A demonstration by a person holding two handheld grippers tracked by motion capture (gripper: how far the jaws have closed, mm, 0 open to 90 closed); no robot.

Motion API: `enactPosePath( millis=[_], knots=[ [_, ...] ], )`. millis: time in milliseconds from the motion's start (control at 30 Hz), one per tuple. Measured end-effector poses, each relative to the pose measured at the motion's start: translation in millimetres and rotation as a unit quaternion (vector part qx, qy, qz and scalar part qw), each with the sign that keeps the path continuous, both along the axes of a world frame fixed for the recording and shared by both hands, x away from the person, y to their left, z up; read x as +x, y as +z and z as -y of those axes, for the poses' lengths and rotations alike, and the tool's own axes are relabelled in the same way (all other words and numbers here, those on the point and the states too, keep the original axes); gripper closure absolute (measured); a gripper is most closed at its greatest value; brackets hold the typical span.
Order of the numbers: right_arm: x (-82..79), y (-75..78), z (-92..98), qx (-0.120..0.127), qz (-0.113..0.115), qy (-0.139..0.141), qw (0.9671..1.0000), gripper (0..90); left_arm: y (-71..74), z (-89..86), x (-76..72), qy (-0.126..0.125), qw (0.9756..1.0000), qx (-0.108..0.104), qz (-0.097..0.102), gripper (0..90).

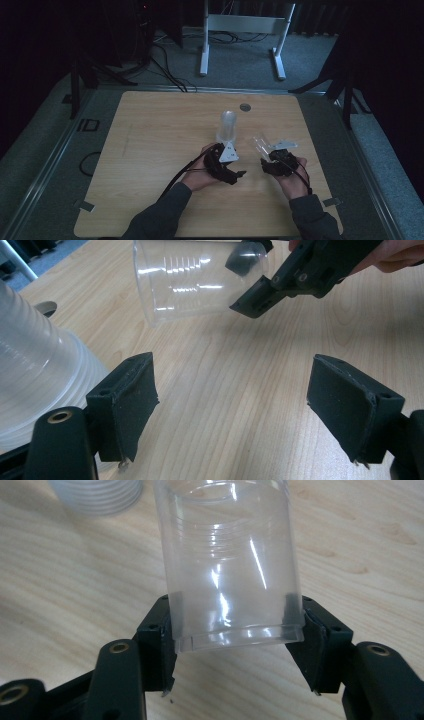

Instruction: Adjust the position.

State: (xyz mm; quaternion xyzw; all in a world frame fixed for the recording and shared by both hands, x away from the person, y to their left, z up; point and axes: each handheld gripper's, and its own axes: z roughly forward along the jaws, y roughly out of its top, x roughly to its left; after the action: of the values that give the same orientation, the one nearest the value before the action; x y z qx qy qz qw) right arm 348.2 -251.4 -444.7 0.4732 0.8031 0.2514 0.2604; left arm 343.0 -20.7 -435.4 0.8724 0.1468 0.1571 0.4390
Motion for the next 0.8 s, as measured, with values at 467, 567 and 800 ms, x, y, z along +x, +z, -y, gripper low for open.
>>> enactPosePath(
  millis=[467, 567, 800],
  knots=[
    [15.4, 6.5, -2.1, 0.02, 0.053, -0.027, 0.9981, 41.9, 3.8, -3.6, 7.2, 0.026, 0.9994, -0.021, -0.007, 21.0],
    [15.6, 8.7, -0.9, 0.029, 0.069, -0.033, 0.9966, 41.9, 6.1, -4.3, 10.0, 0.033, 0.9988, -0.033, -0.012, 21.6],
    [13.6, 8.6, -2.9, 0.049, 0.106, -0.047, 0.9921, 41.9, 9.5, -5.9, 18.7, 0.051, 0.9968, -0.054, -0.028, 22.7]
  ],
)
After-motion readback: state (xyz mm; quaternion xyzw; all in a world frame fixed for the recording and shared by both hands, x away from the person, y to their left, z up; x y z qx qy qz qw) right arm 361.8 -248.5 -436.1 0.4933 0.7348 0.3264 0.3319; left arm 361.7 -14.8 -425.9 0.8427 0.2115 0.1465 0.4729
